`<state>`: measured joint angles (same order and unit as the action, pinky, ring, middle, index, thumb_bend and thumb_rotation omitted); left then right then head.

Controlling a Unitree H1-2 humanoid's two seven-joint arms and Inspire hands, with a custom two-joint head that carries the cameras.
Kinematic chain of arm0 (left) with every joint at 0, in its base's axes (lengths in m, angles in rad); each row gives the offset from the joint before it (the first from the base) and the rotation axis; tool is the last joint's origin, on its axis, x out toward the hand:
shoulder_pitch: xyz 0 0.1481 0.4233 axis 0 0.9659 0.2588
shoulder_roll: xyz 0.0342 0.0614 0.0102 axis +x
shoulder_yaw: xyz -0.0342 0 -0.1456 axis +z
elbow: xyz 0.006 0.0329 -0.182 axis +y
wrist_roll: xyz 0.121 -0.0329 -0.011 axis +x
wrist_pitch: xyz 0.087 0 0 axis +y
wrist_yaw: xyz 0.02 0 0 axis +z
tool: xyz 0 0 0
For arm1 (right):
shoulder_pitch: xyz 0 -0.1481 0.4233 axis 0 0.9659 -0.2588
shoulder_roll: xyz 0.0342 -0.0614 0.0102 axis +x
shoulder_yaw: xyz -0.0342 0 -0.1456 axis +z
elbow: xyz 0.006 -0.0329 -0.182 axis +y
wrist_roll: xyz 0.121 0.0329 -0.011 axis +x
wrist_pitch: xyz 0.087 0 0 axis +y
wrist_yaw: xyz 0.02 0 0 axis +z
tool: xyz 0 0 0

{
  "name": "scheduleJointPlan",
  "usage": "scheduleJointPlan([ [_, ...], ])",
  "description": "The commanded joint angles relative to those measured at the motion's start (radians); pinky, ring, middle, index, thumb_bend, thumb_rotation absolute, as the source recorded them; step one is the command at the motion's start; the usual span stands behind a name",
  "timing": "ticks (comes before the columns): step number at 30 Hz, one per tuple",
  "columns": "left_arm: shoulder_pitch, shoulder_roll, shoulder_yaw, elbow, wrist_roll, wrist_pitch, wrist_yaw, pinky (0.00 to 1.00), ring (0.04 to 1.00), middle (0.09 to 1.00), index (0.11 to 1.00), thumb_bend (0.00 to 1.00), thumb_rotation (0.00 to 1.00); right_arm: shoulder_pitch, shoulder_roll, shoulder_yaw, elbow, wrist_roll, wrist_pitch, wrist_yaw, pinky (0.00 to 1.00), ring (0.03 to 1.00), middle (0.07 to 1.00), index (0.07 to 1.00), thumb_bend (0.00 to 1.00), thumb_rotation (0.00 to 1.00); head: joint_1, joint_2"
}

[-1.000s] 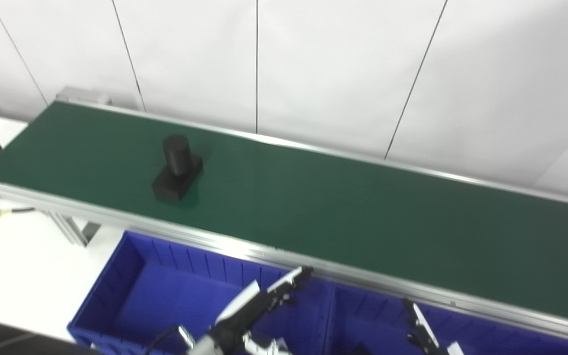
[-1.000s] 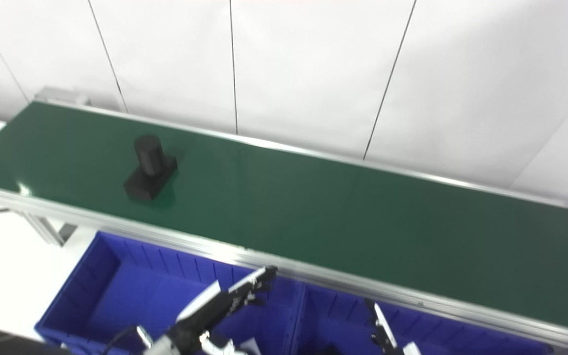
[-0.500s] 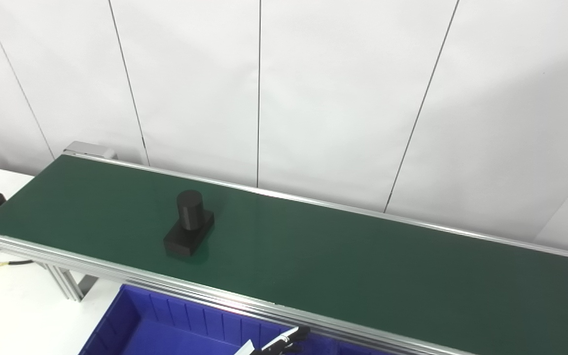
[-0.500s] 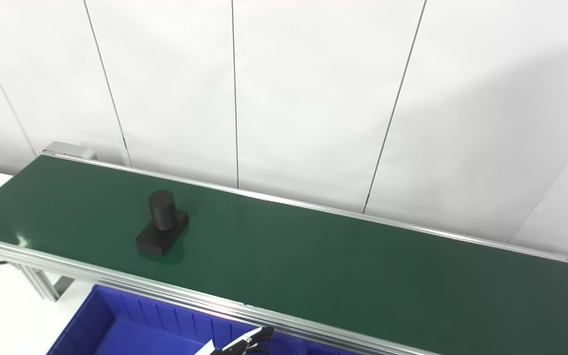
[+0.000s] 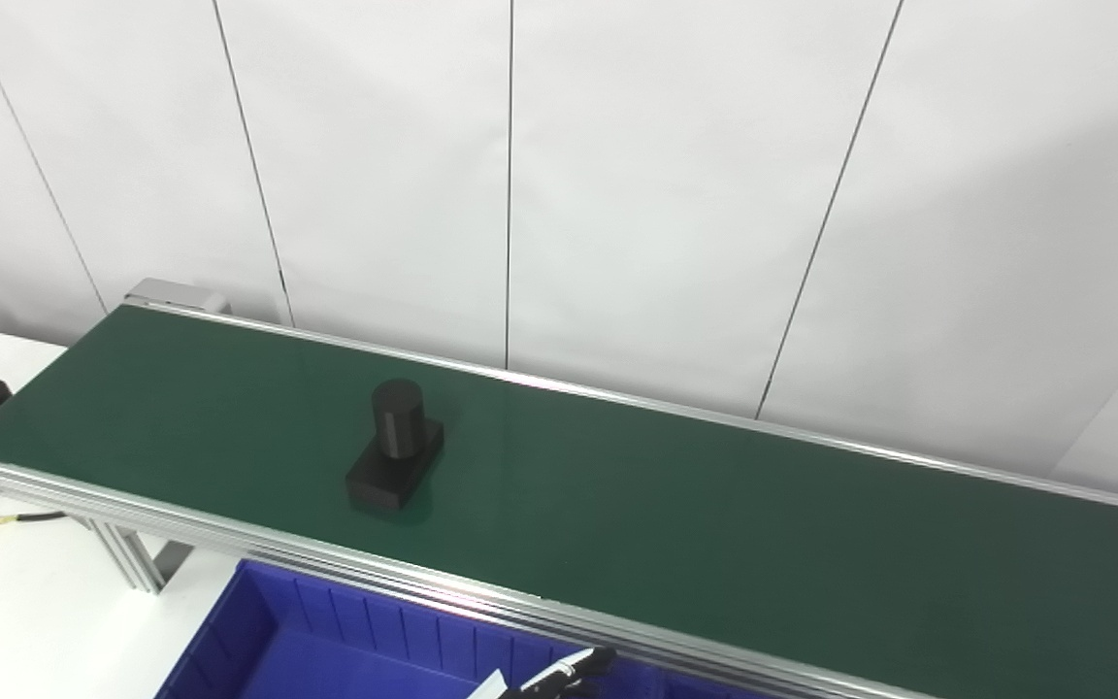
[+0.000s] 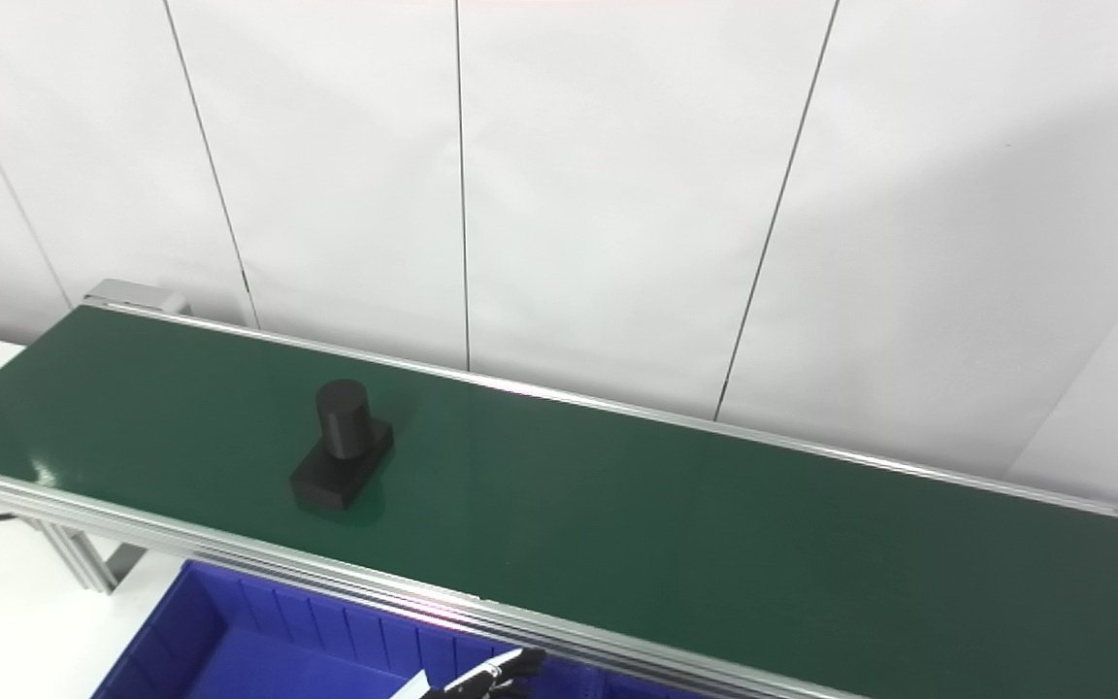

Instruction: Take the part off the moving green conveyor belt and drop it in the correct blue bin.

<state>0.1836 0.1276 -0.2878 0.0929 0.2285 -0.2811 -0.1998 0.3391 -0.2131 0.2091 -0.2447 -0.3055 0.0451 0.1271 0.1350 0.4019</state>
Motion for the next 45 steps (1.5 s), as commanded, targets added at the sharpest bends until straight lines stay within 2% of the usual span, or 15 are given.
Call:
scheduleJointPlan([
  [1,-0.021,-0.004,-0.001,-0.008,0.000,-0.042,0.012,0.78,0.877,0.932,0.923,0.96,0.26,-0.003,0.011,-0.014,-0.016,0.009,-0.073,-0.033,0.88,0.956,0.997,1.000,0.90,0.07,-0.004,0.005],
  [3,-0.023,-0.006,-0.003,-0.005,-0.002,-0.044,0.012,0.78,0.878,0.934,0.925,0.96,0.26,-0.001,0.015,-0.020,-0.017,0.016,-0.081,-0.039,0.86,0.952,0.994,1.000,0.90,0.08,-0.008,0.010],
  [8,-0.031,-0.010,-0.005,0.004,0.002,-0.048,0.017,0.78,0.879,0.937,0.932,0.96,0.28,-0.008,0.017,-0.032,-0.006,0.057,-0.134,-0.045,0.95,0.976,0.989,1.000,0.90,0.07,-0.013,0.015],
  [14,-0.032,-0.019,-0.009,0.000,0.012,-0.039,0.021,0.78,0.877,0.929,0.933,0.95,0.30,-0.025,0.015,-0.055,0.010,0.113,-0.208,-0.046,0.97,0.988,0.998,1.000,0.91,0.12,-0.011,0.018],
  [17,-0.028,-0.027,-0.011,0.000,0.013,-0.035,0.027,0.78,0.880,0.933,0.929,0.95,0.30,-0.039,0.012,-0.067,-0.001,0.136,-0.228,-0.040,0.96,0.982,1.000,1.000,0.91,0.14,-0.013,0.022],
  [21,-0.032,-0.036,-0.012,0.017,0.001,-0.040,0.027,0.79,0.882,0.930,0.927,0.95,0.30,-0.064,0.009,-0.083,-0.027,0.166,-0.223,-0.030,0.96,0.998,1.000,1.000,0.93,0.19,-0.022,0.022],
  [25,-0.037,-0.043,-0.020,0.016,0.000,-0.038,0.022,0.79,0.885,0.929,0.930,0.95,0.31,-0.136,-0.015,-0.088,-0.072,0.187,-0.189,0.008,0.97,0.988,1.000,1.000,0.99,0.28,-0.035,0.041],
  [33,-0.043,-0.041,-0.027,0.008,-0.035,-0.013,-0.005,0.81,0.904,0.943,0.947,0.97,0.28,-0.274,-0.003,-0.097,-0.108,0.197,-0.087,0.035,0.97,1.000,1.000,1.000,1.00,0.30,-0.065,0.066],
  [37,-0.044,-0.037,-0.025,-0.002,-0.066,0.000,-0.032,0.83,0.918,0.950,0.955,0.97,0.26,-0.321,-0.006,-0.088,-0.128,0.165,-0.024,0.047,0.97,0.965,1.000,1.000,0.95,0.32,-0.099,0.082],
  [41,-0.043,-0.032,-0.025,-0.012,-0.078,0.012,-0.051,0.84,0.932,0.961,0.966,0.97,0.24,-0.361,-0.009,-0.077,-0.137,0.148,0.033,0.071,0.94,0.983,1.000,1.000,0.91,0.35,-0.124,0.091],
  [45,-0.040,-0.031,-0.021,-0.013,-0.070,0.000,-0.044,0.84,0.931,0.963,0.968,0.98,0.26,-0.415,0.000,-0.058,-0.114,0.099,0.075,0.076,0.96,0.985,1.000,1.000,0.89,0.36,-0.150,0.102],
])
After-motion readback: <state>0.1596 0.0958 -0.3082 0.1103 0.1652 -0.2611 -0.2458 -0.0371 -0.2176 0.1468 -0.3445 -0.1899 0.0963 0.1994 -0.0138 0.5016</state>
